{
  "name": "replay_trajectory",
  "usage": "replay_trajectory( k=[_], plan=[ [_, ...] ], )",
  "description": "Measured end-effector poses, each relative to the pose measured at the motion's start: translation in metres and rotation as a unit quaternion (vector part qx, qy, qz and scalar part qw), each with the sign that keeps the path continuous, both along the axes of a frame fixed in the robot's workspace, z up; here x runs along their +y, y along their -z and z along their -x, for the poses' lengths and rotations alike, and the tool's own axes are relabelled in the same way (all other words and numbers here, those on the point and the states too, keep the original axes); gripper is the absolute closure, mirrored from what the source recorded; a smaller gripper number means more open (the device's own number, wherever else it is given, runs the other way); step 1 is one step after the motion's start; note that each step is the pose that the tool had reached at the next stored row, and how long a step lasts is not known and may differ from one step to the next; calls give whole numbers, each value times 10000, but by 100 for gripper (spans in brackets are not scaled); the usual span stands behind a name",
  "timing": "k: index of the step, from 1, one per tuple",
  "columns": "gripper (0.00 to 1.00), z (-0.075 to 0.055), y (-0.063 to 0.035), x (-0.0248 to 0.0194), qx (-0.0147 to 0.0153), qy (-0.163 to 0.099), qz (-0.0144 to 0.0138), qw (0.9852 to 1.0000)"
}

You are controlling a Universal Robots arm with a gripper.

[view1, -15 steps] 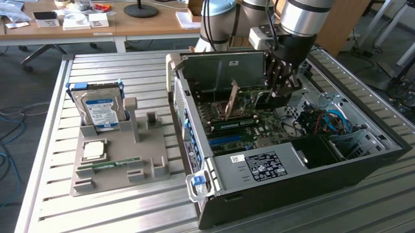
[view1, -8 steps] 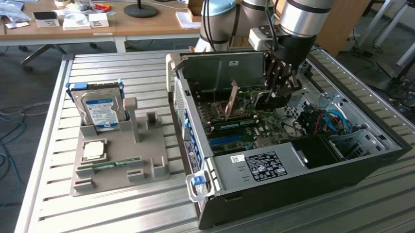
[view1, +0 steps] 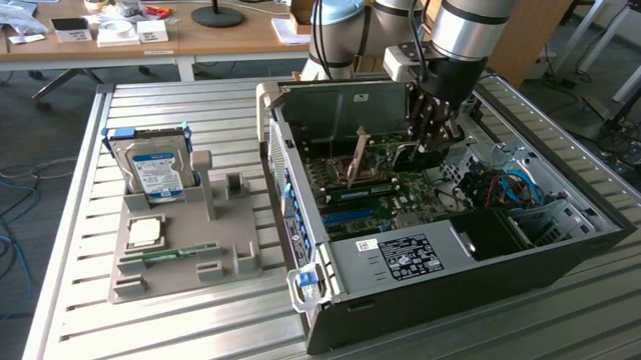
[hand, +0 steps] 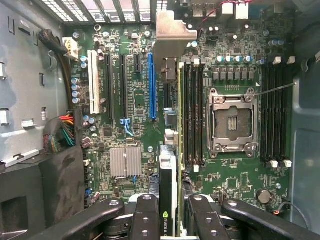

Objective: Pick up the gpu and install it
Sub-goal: 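Insert the gpu into the slot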

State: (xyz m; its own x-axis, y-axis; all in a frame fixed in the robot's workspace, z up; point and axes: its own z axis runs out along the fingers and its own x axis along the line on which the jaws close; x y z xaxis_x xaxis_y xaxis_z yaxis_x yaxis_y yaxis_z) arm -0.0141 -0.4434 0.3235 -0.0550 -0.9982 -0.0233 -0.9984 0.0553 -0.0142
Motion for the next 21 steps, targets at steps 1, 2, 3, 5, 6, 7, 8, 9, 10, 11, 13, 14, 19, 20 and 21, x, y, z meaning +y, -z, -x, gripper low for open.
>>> replay_trajectory(
  k=[1, 2, 3, 5, 6, 7, 8, 9, 10, 11, 13, 14, 19, 20, 21],
  plan=[
    [73, 0, 0, 0, 0, 0, 0, 10000],
    [73, 0, 0, 0, 0, 0, 0, 10000],
    [73, 0, 1, 0, 0, 0, 0, 10000],
    [73, 0, 11, 0, -1, 0, -1, 10000],
    [73, 0, 16, 0, 0, 0, 0, 10000],
    [73, 0, 23, 0, 0, 0, 0, 10000],
    [73, 0, 32, 0, 0, 0, 0, 10000],
    [73, 0, 40, 0, 0, 0, 0, 10000],
    [73, 1, 48, 0, 0, 0, 0, 10000],
    [73, 1, 56, 0, 0, 0, 0, 10000],
    [73, 1, 69, 0, 0, 0, 0, 10000],
    [73, 1, 76, 0, 0, 0, 0, 10000],
    [73, 55, 93, 0, 0, 1, 1, 10000],
    [73, 71, 96, -1, 0, 0, 0, 10000],
    [73, 80, 100, -4, 0, 1, 0, 10000]
  ],
)
